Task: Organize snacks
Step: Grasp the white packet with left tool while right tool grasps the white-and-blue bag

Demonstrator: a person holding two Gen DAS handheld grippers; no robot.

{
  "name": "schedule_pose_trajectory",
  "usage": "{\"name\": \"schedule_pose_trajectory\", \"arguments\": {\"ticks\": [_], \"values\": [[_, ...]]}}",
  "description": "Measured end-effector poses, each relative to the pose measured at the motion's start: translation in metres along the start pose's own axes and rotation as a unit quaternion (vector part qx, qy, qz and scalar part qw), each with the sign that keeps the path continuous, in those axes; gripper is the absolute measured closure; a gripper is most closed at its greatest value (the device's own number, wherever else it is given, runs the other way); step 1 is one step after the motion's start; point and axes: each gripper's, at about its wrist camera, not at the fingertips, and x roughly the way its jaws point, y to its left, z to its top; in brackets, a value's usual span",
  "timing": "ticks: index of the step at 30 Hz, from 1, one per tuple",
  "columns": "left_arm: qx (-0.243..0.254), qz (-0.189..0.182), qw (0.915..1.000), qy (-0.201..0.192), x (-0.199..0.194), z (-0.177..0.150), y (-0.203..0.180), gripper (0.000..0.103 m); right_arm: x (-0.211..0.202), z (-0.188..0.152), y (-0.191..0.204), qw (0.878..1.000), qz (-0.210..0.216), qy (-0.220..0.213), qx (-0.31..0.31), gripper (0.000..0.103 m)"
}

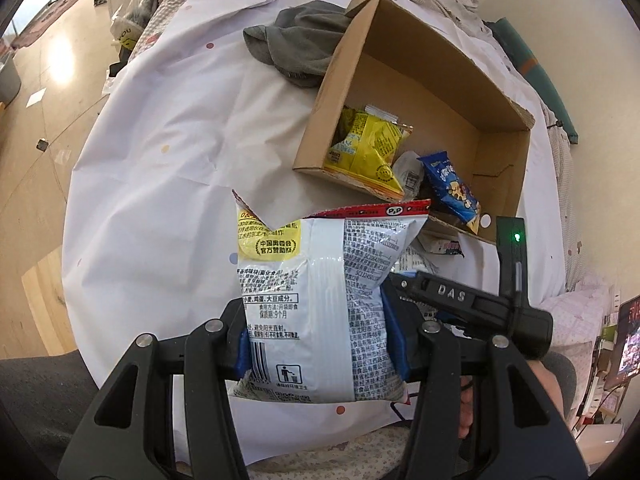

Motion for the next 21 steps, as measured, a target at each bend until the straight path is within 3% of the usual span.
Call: {"name": "schedule_pose_trajectory", "arguments": {"ticks": [3, 8, 12, 21], "values": [[0.001, 0.004, 1.0, -0.006, -0.002, 0.001, -0.001, 0.055, -0.008, -0.005, 0.004, 1.0, 0.02, -0.004, -0.022, 0.035], [0.006, 0.013, 0.9998, -0.012, -0.002, 0.001, -0.003, 0.055, -0.038, -0.018, 0.011, 0.994, 0.09, -0.007, -0.059, 0.036], [0.012, 0.029, 0.9993, -0.019, -0.001, 0.001, -0.003, 0.055, -0.067, -0.028, 0.012, 0.988, 0.122, -0.019, -0.09, 0.036], [0.032, 0.082, 0.9949, -0.05, -0.001, -0.003, -0.004, 0.055, -0.12, -0.043, 0.006, 0.967, 0.14, -0.122, -0.175, 0.036]]}}
